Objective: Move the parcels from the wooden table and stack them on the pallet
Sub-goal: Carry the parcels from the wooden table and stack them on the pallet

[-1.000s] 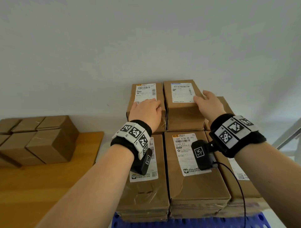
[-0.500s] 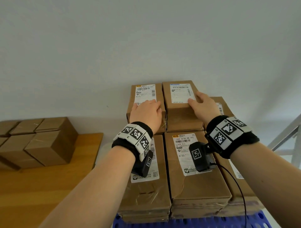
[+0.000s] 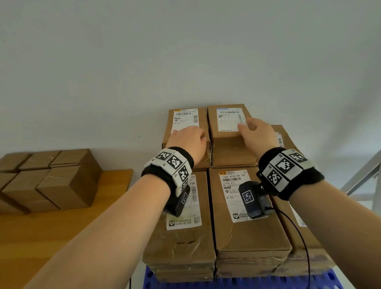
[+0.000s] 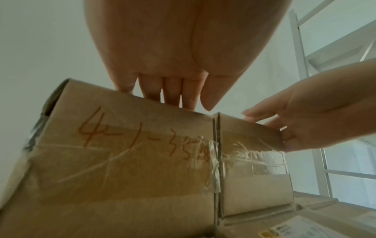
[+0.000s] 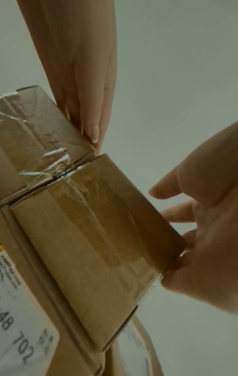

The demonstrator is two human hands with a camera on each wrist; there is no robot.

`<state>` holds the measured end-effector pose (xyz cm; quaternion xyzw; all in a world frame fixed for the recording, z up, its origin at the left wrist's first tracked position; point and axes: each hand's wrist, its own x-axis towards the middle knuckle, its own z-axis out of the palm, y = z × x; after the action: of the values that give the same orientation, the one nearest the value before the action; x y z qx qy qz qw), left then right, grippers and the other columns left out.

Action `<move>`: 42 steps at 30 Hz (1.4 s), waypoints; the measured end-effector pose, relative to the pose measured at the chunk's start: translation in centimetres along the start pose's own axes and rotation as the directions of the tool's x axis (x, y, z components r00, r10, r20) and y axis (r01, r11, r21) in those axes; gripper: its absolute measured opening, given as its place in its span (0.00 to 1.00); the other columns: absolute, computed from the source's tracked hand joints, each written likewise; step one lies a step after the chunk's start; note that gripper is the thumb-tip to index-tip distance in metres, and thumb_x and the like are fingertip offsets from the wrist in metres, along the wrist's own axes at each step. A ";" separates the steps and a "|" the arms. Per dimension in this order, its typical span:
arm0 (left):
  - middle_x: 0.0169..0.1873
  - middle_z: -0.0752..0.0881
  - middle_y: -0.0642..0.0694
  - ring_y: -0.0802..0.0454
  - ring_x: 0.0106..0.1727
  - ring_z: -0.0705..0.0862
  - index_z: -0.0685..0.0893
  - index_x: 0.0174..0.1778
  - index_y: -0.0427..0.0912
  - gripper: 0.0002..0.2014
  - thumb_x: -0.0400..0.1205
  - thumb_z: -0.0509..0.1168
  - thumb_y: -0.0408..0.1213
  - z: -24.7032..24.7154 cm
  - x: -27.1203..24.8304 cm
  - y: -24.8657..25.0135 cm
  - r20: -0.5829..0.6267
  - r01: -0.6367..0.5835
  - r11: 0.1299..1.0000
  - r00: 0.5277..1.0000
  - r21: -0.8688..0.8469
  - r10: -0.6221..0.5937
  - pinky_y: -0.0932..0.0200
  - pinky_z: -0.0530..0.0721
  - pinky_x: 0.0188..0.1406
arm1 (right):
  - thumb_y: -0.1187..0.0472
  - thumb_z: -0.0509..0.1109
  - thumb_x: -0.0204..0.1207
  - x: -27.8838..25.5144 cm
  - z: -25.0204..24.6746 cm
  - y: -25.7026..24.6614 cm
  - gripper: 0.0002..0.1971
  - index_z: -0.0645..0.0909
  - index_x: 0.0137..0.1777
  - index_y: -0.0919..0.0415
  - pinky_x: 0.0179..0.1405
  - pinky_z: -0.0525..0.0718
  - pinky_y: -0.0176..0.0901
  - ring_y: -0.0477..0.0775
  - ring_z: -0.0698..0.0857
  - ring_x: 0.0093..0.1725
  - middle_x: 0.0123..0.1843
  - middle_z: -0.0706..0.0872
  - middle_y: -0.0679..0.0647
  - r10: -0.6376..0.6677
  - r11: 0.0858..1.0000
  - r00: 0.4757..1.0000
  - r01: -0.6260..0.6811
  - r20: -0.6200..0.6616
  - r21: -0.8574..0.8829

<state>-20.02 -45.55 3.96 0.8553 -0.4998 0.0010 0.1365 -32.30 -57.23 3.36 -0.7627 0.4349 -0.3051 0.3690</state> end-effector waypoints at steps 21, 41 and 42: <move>0.48 0.83 0.54 0.55 0.54 0.82 0.82 0.62 0.46 0.14 0.85 0.54 0.35 -6.1 -11.9 -5.9 -0.356 0.088 0.841 0.879 -0.534 -0.317 0.52 0.82 0.61 | 0.63 0.64 0.79 -10.7 5.6 -7.9 0.10 0.83 0.56 0.54 0.43 0.75 0.22 0.35 0.80 0.48 0.47 0.83 0.40 -0.276 0.906 0.954 0.216 0.120 0.365; 0.45 0.81 0.56 0.59 0.46 0.80 0.83 0.61 0.47 0.14 0.86 0.54 0.36 -14.7 -39.3 -37.0 -0.384 0.332 0.830 0.767 -0.449 -0.514 0.64 0.78 0.50 | 0.64 0.65 0.77 -35.9 32.6 -26.7 0.09 0.80 0.43 0.47 0.51 0.87 0.49 0.53 0.86 0.49 0.46 0.87 0.53 -0.353 0.873 0.841 0.138 0.411 0.468; 0.45 0.82 0.56 0.58 0.46 0.81 0.83 0.61 0.47 0.14 0.86 0.54 0.36 -14.9 -40.3 -38.5 -0.379 0.350 0.816 0.754 -0.459 -0.536 0.64 0.79 0.50 | 0.64 0.65 0.77 -36.9 34.0 -27.7 0.09 0.80 0.42 0.47 0.48 0.87 0.47 0.53 0.86 0.48 0.45 0.87 0.53 -0.362 0.875 0.827 0.142 0.430 0.463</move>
<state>-5.23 10.25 3.82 0.8809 -0.2182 0.0939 0.4093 -9.52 -4.69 2.54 -0.7720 0.1421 -0.2268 0.5766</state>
